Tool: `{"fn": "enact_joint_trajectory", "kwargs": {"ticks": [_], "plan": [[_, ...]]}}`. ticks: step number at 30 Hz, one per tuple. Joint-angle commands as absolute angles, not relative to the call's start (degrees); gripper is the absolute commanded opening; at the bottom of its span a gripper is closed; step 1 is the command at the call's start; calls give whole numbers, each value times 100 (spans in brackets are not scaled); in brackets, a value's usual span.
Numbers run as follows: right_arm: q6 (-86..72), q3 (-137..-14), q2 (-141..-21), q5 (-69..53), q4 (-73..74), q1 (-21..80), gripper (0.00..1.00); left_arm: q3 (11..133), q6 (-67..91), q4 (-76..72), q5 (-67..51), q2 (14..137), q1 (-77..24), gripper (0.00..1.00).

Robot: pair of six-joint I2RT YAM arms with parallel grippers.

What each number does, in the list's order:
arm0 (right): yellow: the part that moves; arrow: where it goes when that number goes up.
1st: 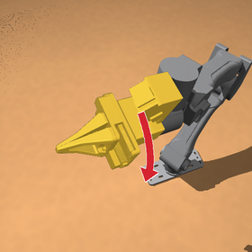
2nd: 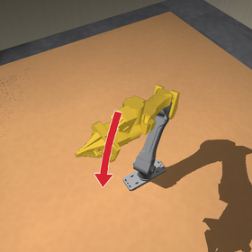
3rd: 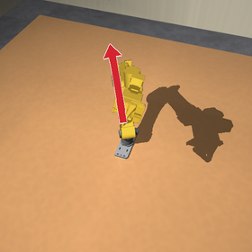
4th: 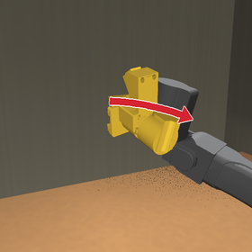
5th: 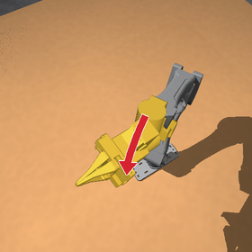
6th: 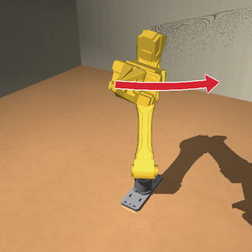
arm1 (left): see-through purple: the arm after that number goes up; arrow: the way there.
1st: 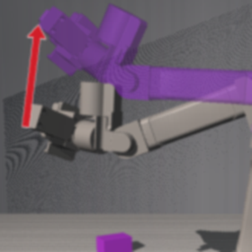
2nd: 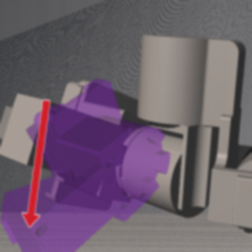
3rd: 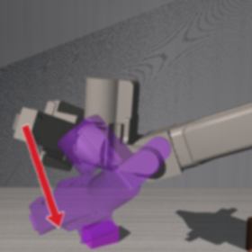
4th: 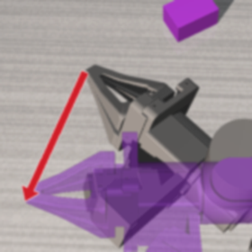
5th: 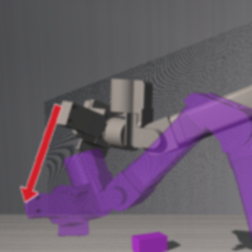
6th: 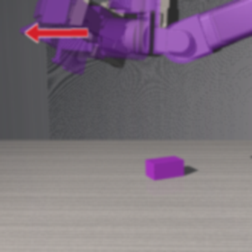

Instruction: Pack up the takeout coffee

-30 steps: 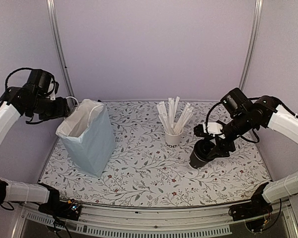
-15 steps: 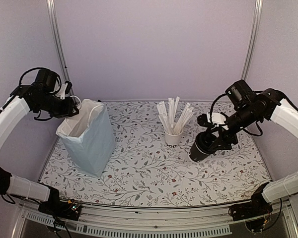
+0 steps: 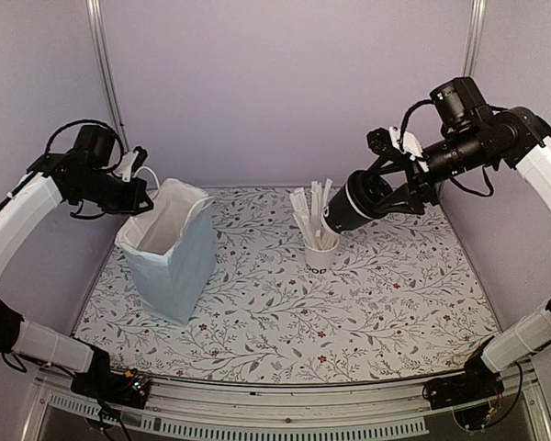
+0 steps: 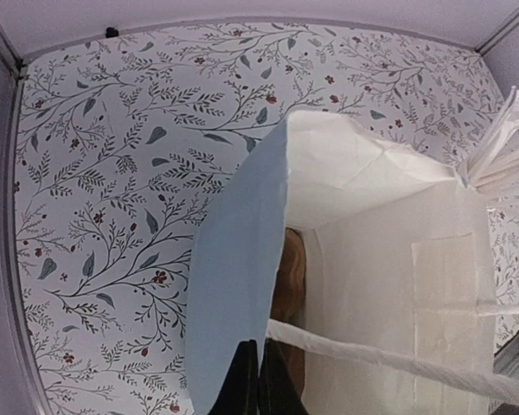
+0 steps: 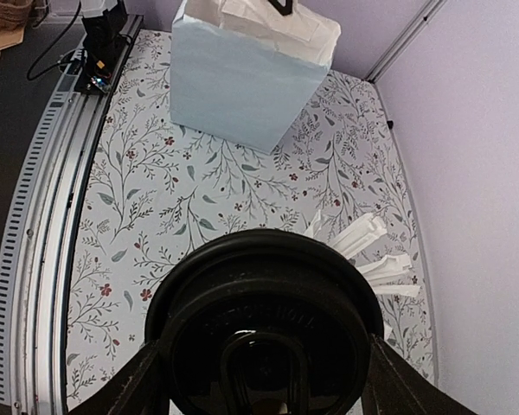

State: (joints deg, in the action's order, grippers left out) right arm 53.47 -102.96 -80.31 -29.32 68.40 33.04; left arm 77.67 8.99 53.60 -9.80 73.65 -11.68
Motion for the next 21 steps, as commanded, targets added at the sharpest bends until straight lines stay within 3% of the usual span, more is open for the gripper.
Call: {"fn": "enact_joint_trajectory", "kwargs": {"ticks": [1, 21], "plan": [[5446, -11000, -8519, -3204, 6865, 3534, 63, 8028, 579, 5218, -1276, 7311, -1732, 0], [5233, -12076, -9261, -2406, 6187, 5475, 62, 8511, 842, 5534, -1155, 7850, -4594, 0]]}}
